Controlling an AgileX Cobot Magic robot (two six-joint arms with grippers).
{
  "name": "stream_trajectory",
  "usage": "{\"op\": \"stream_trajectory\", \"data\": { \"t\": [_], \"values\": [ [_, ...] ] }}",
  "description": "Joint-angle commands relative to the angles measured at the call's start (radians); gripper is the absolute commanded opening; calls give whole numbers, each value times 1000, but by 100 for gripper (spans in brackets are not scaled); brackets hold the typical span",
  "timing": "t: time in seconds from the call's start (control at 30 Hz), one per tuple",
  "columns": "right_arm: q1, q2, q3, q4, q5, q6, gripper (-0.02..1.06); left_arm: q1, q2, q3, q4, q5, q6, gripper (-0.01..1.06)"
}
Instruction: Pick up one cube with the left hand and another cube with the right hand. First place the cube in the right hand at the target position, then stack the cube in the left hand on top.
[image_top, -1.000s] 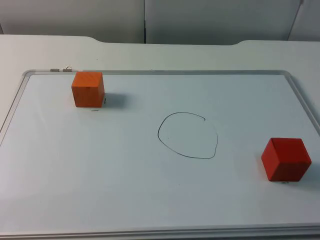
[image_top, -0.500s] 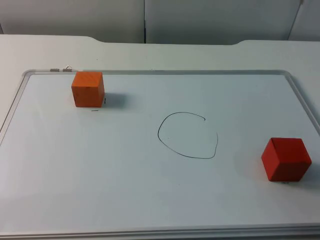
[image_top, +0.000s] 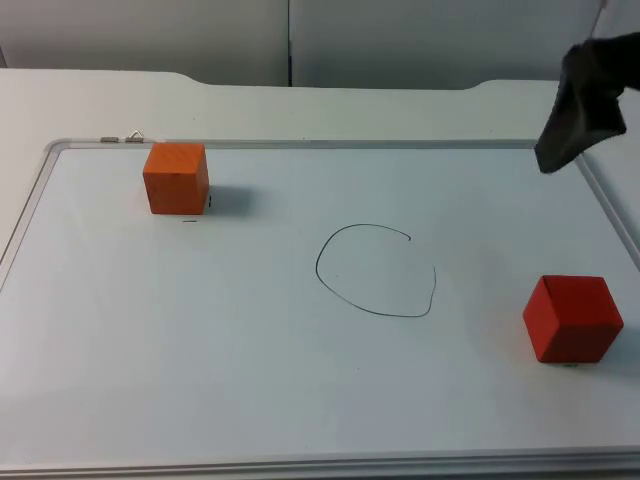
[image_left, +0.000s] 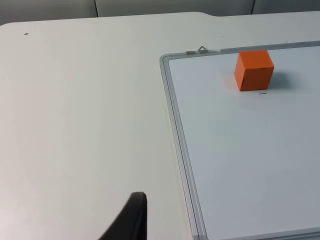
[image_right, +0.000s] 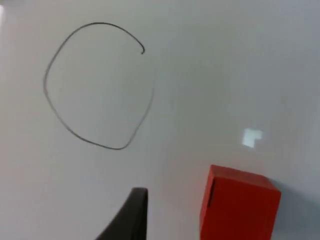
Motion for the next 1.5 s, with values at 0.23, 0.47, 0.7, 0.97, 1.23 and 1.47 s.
{"op": "stream_trajectory", "data": {
  "t": [0.23,0.47,0.7,0.97,1.23,1.47],
  "values": [
    [41,140,-8,-146,-38,161,103,6,-4,3,-1,-9,-2,105],
    [41,219,-8,-142,-44,161,103,6,-4,3,-1,-9,-2,105],
    [41,257,27,-115,-112,158,103,6,-4,3,-1,-9,-2,105],
    [41,257,109,-111,-174,158,103,6,-4,3,-1,-9,-2,105],
    [41,257,111,-90,-204,158,98,6,-4,3,-1,-9,-2,105],
    [41,257,111,-92,-198,158,94,6,-4,3,-1,-9,-2,105]
  ]
}}
